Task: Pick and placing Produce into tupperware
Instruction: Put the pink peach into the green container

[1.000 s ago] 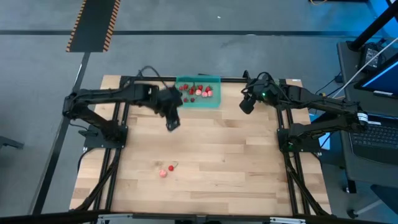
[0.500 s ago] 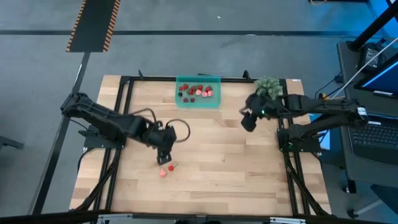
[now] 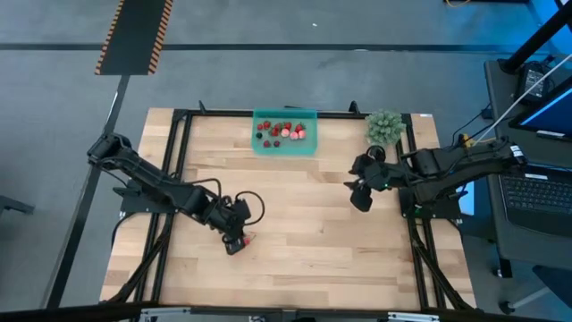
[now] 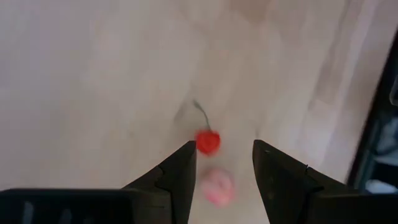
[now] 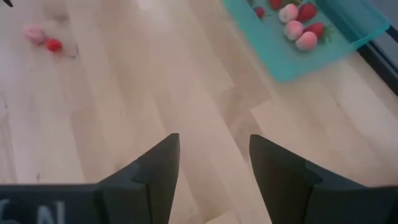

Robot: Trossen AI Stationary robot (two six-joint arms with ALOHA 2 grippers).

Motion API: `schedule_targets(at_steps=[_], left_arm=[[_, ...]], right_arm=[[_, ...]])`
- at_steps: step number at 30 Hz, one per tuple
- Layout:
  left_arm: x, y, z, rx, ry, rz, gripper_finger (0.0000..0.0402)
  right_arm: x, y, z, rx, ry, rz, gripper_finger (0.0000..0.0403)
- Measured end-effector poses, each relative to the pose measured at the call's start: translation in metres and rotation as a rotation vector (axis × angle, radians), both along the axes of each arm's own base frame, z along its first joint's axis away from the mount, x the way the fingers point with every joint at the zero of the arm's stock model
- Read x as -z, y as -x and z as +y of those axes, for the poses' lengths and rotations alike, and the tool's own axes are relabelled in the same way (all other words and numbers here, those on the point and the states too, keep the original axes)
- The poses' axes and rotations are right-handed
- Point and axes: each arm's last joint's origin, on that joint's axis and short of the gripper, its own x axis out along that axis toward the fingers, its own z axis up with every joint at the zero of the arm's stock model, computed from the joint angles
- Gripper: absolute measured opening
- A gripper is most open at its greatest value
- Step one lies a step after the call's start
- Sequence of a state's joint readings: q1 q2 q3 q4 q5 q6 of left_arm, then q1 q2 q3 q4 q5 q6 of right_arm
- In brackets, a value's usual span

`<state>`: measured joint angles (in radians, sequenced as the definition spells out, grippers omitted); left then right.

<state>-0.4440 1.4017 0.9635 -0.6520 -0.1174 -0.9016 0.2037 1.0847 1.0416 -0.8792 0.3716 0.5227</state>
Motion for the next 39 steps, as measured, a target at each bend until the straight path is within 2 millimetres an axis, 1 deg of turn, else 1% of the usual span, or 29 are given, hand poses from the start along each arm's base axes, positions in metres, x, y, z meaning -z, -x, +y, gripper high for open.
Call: schedule_targets(at_steps=[6,9,12,18,22,25,31,35,39], left_arm=[[0.014,0.013,-0.014,-0.021,0.055,0.049,0.0149],[0.018,0.017,-0.019,-0.046,0.08,0.052,0.0149],[0.021,0.019,-0.023,-0.03,0.086,0.043,0.0152],[0.028,0.024,-0.03,0.005,0.097,0.015,0.0188],[0.041,0.033,-0.032,0.013,0.034,0.022,0.0215],[0.052,0.04,-0.034,0.029,-0.002,0.039,0.0227],[0.065,0.041,-0.049,0.078,0.015,0.013,0.0224],[0.077,0.041,-0.056,0.097,-0.016,0.036,0.0223],[0.089,0.041,-0.059,0.098,-0.058,0.053,0.0225]], right_arm=[[0.0,0.001,0.003,-0.018,0.001,0.001,0.0197],[0.0,0.001,0.003,-0.019,0.003,0.001,0.0197],[0.0,0.001,0.003,-0.003,0.023,-0.004,0.0197],[-0.001,0.001,0.001,0.034,0.064,-0.014,0.0197],[-0.001,0.001,0.001,0.035,0.063,-0.014,0.0197],[-0.001,0.001,0.001,0.035,0.063,-0.014,0.0197],[-0.001,0.001,0.001,0.033,0.064,-0.014,0.0197],[-0.001,0.0,0.001,0.033,0.064,-0.018,0.0197],[-0.001,0.0,0.001,0.033,0.064,-0.018,0.0197]])
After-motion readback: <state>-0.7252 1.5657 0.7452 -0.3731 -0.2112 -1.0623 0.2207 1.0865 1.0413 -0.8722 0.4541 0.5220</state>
